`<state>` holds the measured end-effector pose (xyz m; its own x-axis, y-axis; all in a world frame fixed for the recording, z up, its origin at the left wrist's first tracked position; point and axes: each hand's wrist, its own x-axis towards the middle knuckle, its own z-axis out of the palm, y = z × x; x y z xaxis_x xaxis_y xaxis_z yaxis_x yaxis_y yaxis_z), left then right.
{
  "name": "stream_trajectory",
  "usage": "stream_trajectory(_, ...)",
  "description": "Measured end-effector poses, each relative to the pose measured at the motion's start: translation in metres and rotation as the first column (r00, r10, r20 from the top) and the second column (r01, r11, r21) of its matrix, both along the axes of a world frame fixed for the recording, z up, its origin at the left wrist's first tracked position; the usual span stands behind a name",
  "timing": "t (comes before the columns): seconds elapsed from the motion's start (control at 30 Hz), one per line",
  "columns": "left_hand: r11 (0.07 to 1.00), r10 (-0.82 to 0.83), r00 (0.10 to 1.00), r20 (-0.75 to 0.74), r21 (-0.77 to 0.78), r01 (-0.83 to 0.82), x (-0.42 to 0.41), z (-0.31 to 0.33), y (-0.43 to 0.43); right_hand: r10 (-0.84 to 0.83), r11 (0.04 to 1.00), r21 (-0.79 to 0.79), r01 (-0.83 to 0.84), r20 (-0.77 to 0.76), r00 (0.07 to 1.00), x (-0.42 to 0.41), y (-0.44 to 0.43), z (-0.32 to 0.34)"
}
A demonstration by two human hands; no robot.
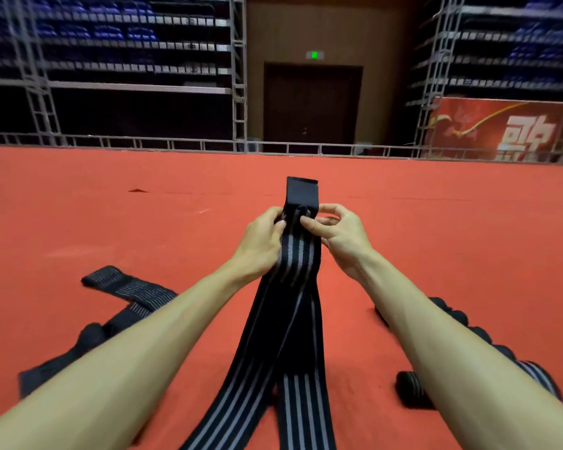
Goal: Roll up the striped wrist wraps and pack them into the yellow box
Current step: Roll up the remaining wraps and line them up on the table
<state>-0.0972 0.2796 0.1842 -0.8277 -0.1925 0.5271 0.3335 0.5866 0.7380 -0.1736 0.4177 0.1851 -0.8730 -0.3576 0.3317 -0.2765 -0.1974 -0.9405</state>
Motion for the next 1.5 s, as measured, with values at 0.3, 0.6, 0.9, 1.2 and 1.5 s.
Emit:
stream_trajectory(0.3,1.0,-0.011,0.995,-0.099,-0.029,0.008,0.08,0.071,0.015,0.119,0.993,0.05,-0.11,-0.228,0.966,0.081,0.03,0.067)
stream_trajectory(0.6,0.874,-0.301,0.931,-0.208,0.33,0.356,0.151,0.142,0.057,0.341,0.908,-0.173,-0.382,-0.226,0.912,0.135,0.061,0.128)
stream_trajectory(0.9,0.996,-0.004,0.997,0.072,0.09,-0.002,0.111,0.092,0.042,0.212,0.975,0.1,-0.2,-0.129,0.969,0.101,0.049,0.09)
stream_trajectory(1.2,0.977,-0.062,0.985,0.16,0.211,0.027,0.033,0.001,0.011,0.255,0.961,0.081,-0.263,0.101,0.962,0.03,0.019,0.005)
stream_trajectory(1.5,0.904,-0.108,0.953,0.282,0.428,-0.024,-0.007,-0.123,-0.006,0.217,0.974,-0.02,-0.224,0.344,0.914,-0.007,-0.004,-0.12)
